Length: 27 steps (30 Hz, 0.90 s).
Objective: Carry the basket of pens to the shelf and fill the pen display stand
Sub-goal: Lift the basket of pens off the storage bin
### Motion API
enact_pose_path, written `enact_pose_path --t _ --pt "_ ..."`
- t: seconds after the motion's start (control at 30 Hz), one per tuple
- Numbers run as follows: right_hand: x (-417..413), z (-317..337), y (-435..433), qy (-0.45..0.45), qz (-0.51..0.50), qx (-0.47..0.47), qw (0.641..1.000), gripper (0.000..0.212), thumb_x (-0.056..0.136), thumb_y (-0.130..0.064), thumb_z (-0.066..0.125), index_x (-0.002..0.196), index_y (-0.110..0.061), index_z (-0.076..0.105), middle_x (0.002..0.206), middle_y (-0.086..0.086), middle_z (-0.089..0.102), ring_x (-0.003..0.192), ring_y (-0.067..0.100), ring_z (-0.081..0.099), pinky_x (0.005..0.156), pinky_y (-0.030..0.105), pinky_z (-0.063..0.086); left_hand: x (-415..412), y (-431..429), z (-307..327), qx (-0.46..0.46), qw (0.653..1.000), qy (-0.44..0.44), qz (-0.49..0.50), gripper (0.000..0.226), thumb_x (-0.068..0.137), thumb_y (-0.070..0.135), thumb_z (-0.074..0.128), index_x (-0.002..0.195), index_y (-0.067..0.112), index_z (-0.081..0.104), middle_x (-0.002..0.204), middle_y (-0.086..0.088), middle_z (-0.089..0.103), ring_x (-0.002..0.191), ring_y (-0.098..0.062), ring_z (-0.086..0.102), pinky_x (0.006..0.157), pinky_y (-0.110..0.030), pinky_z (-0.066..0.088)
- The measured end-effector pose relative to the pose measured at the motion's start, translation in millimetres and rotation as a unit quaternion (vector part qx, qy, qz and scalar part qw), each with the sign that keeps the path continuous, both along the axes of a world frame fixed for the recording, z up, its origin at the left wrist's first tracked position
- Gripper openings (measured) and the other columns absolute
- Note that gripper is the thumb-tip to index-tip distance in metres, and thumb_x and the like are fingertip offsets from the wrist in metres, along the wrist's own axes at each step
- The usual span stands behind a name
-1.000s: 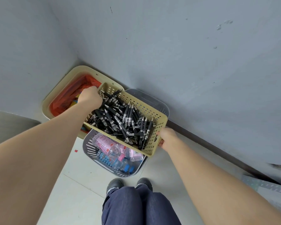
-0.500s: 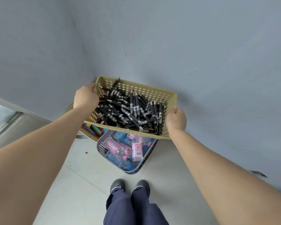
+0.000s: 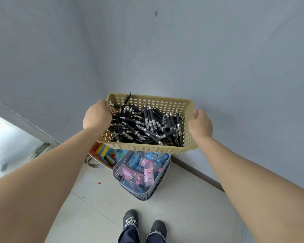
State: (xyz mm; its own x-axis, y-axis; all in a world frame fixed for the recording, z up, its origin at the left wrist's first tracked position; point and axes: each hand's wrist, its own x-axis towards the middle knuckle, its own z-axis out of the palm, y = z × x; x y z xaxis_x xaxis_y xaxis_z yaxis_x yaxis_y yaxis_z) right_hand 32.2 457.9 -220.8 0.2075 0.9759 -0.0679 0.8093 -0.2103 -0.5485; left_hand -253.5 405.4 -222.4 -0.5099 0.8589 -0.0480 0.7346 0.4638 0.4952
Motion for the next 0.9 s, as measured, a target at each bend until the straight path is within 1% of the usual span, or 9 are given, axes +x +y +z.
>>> enact_pose_path --t 0.1,0.2,0.3,0.37,0.43,0.57,0.7,0.77,0.9 --pt "10.2 23.3 -5.3 -0.002 0.005 0.019 1.0 0.032 0.102 -0.025 0.028 0.103 -0.003 0.051 0.101 0.016 0.061 0.088 0.033 0.053 0.068 0.033 0.035 8.1 -10.9 23.3 0.02 1.0 -0.002 0.002 0.033 0.103 0.024 0.031 0.1 0.002 0.055 0.091 -0.015 0.059 0.078 -0.032 0.052 0.065 -0.038 0.04" --pt "20.6 42.2 -13.6 0.004 0.014 0.028 1.0 0.032 0.102 -0.026 0.028 0.1 -0.004 0.051 0.101 0.017 0.062 0.093 0.036 0.056 0.069 0.034 0.036 19.2 -27.6 43.1 0.042 0.999 -0.001 0.01 0.032 0.103 0.023 0.031 0.095 0.003 0.054 0.088 -0.013 0.058 0.078 -0.031 0.053 0.064 -0.037 0.04" --pt "32.6 60.1 -25.8 0.01 0.037 0.04 0.998 0.029 0.102 -0.028 0.028 0.092 -0.008 0.047 0.094 0.015 0.06 0.085 0.034 0.055 0.067 0.034 0.036 32.5 -50.0 59.5 0.062 0.998 0.009 0.027 0.031 0.103 0.023 0.031 0.09 0.003 0.052 0.086 -0.012 0.057 0.078 -0.031 0.052 0.064 -0.037 0.039" --pt "40.0 71.6 -36.3 0.012 0.055 0.045 0.997 0.028 0.103 -0.028 0.028 0.09 -0.009 0.045 0.087 0.011 0.055 0.08 0.031 0.051 0.066 0.034 0.035 41.6 -68.0 69.0 0.071 0.996 0.015 0.042 0.031 0.102 0.023 0.032 0.088 0.003 0.051 0.086 -0.012 0.056 0.078 -0.031 0.051 0.065 -0.037 0.039" --pt "48.1 82.1 -49.5 0.015 0.071 0.047 0.996 0.029 0.103 -0.028 0.027 0.091 -0.009 0.045 0.084 0.007 0.052 0.079 0.029 0.049 0.066 0.033 0.034 50.4 -87.5 77.9 0.076 0.995 0.023 0.054 0.031 0.102 0.021 0.033 0.09 0.002 0.054 0.087 -0.012 0.056 0.08 -0.031 0.051 0.067 -0.037 0.039" --pt "63.8 98.3 -73.1 0.011 0.095 0.053 0.994 0.029 0.103 -0.029 0.028 0.091 -0.01 0.045 0.086 0.007 0.052 0.08 0.028 0.05 0.067 0.034 0.035 67.8 -121.7 94.4 0.078 0.993 0.037 0.075 0.03 0.101 0.019 0.033 0.093 0.001 0.055 0.088 -0.011 0.054 0.081 -0.028 0.047 0.069 -0.036 0.037" --pt "81.3 112.4 -96.9 0.008 0.097 0.058 0.994 0.029 0.103 -0.029 0.027 0.092 -0.009 0.045 0.086 0.007 0.051 0.08 0.027 0.049 0.066 0.034 0.036 85.8 -146.6 107.2 0.089 0.992 0.037 0.077 0.029 0.101 0.019 0.034 0.094 0.001 0.056 0.089 -0.01 0.054 0.082 -0.028 0.048 0.069 -0.036 0.036" --pt "91.9 119.4 -111.3 0.003 0.092 0.063 0.994 0.03 0.103 -0.029 0.026 0.093 -0.009 0.046 0.085 0.006 0.051 0.079 0.027 0.049 0.065 0.033 0.035 94.7 -155.8 112.2 0.094 0.993 0.034 0.068 0.029 0.1 0.018 0.034 0.095 0.001 0.056 0.09 -0.01 0.055 0.082 -0.028 0.049 0.069 -0.035 0.036" --pt "121.5 130.5 -147.0 -0.001 0.066 0.076 0.995 0.029 0.103 -0.028 0.027 0.09 -0.009 0.044 0.085 0.006 0.051 0.078 0.026 0.049 0.065 0.033 0.034 117.0 -172.8 119.1 0.105 0.994 0.022 0.035 0.029 0.1 0.019 0.033 0.096 0.002 0.057 0.092 -0.011 0.056 0.085 -0.029 0.05 0.07 -0.036 0.039"
